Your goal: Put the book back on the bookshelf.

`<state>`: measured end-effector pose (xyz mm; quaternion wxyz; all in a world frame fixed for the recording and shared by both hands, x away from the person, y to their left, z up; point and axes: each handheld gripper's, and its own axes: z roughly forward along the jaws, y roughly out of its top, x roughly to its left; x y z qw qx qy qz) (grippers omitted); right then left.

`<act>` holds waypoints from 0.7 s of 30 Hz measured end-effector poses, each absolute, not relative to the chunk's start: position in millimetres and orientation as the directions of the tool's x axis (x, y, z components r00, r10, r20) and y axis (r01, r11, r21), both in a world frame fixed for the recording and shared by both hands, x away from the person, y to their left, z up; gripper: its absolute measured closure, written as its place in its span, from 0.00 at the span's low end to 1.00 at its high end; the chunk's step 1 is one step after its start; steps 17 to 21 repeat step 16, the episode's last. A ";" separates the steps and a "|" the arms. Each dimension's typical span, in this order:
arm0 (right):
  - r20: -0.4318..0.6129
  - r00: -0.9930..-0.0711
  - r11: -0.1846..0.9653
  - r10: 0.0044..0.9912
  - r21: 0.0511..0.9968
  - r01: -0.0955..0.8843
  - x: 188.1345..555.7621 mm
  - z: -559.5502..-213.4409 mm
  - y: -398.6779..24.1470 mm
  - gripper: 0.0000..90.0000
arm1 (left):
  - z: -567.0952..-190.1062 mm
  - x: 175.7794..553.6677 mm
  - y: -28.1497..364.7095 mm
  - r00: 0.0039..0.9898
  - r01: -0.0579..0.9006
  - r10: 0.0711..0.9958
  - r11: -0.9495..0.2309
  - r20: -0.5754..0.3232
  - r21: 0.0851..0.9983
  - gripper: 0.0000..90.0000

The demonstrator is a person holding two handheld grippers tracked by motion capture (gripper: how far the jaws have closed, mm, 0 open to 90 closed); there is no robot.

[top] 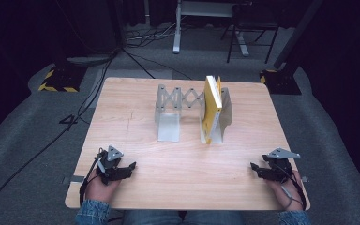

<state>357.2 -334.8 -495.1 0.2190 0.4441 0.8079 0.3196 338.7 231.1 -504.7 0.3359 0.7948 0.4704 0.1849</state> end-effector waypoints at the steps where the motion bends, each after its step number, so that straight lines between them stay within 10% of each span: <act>1: -0.068 -0.510 0.400 0.858 0.710 0.579 357.0 -496.3 -335.4 0.36 | -504.6 338.7 230.8 0.490 0.625 0.871 -0.332 -0.023 0.707 0.30; 7: -0.009 -0.493 0.338 0.870 0.738 0.583 358.3 -504.8 -341.7 0.15 | -504.9 339.0 230.4 0.493 0.620 0.870 -0.332 -0.024 0.711 0.30; 21: -0.012 -0.433 0.303 0.901 0.733 0.609 355.6 -505.3 -338.6 0.12 | -504.8 338.8 230.4 0.495 0.621 0.869 -0.335 -0.023 0.709 0.30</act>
